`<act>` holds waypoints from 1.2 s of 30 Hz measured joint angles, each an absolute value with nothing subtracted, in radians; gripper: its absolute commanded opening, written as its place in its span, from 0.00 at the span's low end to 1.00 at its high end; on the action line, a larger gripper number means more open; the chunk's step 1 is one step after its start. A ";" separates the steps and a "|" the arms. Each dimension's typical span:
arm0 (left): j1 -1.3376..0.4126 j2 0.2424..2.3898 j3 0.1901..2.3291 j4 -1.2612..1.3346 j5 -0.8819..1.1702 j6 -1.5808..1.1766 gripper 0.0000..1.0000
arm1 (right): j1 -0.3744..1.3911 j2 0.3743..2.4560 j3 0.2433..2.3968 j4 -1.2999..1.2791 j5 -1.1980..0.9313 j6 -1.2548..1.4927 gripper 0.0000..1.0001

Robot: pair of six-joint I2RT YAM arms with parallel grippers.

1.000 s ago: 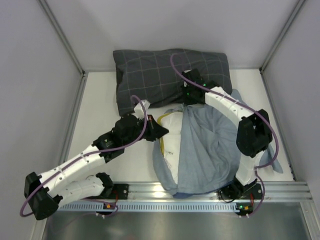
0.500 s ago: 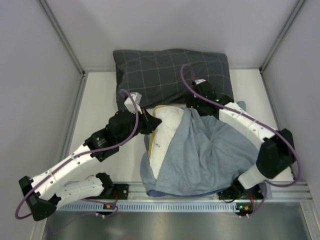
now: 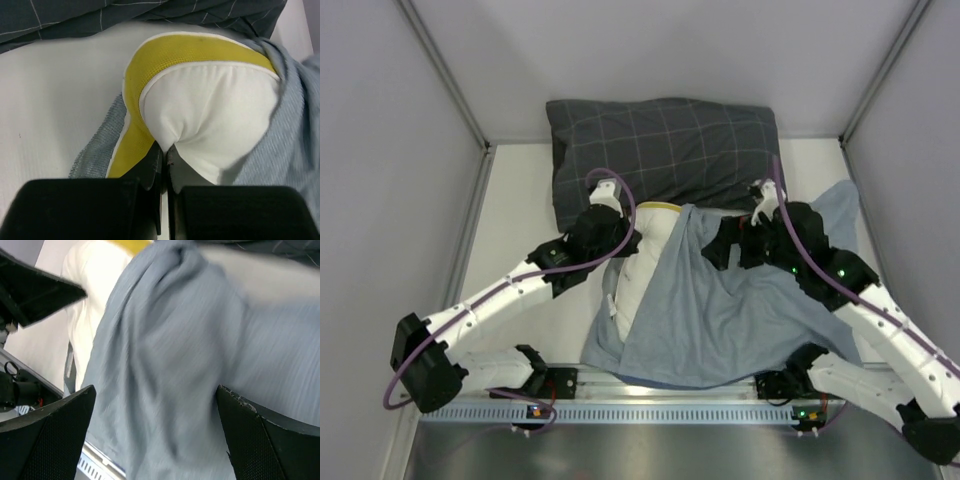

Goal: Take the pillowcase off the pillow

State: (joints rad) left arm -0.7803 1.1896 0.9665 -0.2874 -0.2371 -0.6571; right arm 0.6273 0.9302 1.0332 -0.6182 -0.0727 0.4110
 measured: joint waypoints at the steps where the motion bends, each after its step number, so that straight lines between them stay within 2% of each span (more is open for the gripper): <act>1: -0.780 1.189 0.966 -0.288 -0.244 -0.655 0.00 | 0.629 0.892 1.015 -0.630 -0.063 0.415 0.99; 5: -0.778 1.187 0.962 -0.278 -0.252 -0.656 0.00 | 0.635 0.757 1.007 -0.686 -0.020 0.431 1.00; 9: -0.776 1.168 0.949 -0.292 -0.255 -0.656 0.00 | 0.635 0.735 1.013 -0.687 -0.081 0.458 1.00; 12: -0.775 1.139 0.949 -0.300 -0.255 -0.660 0.00 | 0.635 0.763 0.910 -0.645 -0.158 0.484 0.99; 17: -0.776 1.082 0.964 -0.331 -0.255 -0.668 0.00 | 0.644 0.924 0.660 -0.585 -0.236 0.535 0.99; 21: -0.779 1.015 0.969 -0.366 -0.230 -0.683 0.00 | 0.647 1.004 0.623 -0.496 -0.254 0.562 0.99; 25: -0.776 0.934 0.968 -0.377 -0.209 -0.711 0.00 | 0.653 1.177 0.736 -0.436 -0.256 0.569 1.00; 33: -0.761 0.820 0.917 -0.377 -0.231 -0.752 0.00 | 0.661 1.655 1.212 -0.417 -0.234 0.508 0.99; 36: -0.755 0.821 0.911 -0.377 -0.256 -0.756 0.00 | 0.672 1.700 1.288 -0.455 -0.183 0.476 0.99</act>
State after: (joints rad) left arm -0.7551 0.8211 0.9112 -0.3767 -0.2558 -0.7555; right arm 0.6720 1.7000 1.2877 -0.4553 -0.1833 0.4759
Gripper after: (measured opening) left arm 0.024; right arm 0.993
